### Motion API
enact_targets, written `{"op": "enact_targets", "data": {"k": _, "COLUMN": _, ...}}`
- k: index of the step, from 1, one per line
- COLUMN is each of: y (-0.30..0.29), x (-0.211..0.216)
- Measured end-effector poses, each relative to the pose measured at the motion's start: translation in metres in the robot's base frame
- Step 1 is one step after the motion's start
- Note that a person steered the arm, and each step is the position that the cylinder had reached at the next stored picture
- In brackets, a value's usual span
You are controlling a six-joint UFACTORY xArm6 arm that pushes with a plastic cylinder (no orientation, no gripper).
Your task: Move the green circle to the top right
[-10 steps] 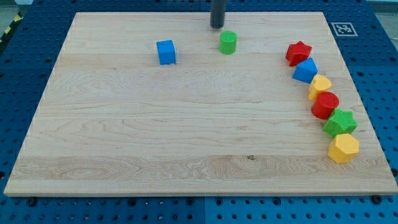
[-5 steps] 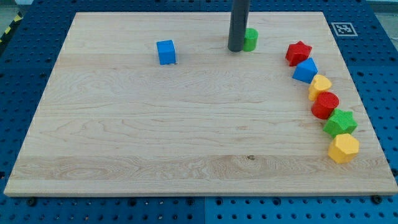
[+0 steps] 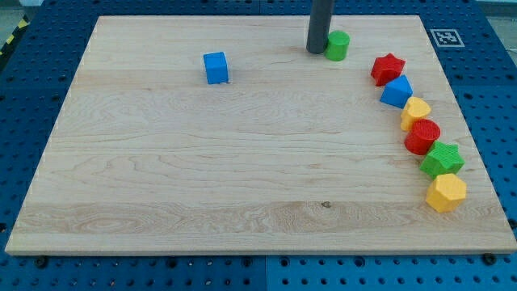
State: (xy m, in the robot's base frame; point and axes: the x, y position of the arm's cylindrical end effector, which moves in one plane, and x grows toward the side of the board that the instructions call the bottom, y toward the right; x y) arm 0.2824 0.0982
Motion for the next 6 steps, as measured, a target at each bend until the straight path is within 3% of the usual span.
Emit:
{"op": "enact_targets", "data": {"k": 4, "y": 0.058, "x": -0.001}}
{"op": "enact_targets", "data": {"k": 6, "y": -0.019, "x": -0.004}}
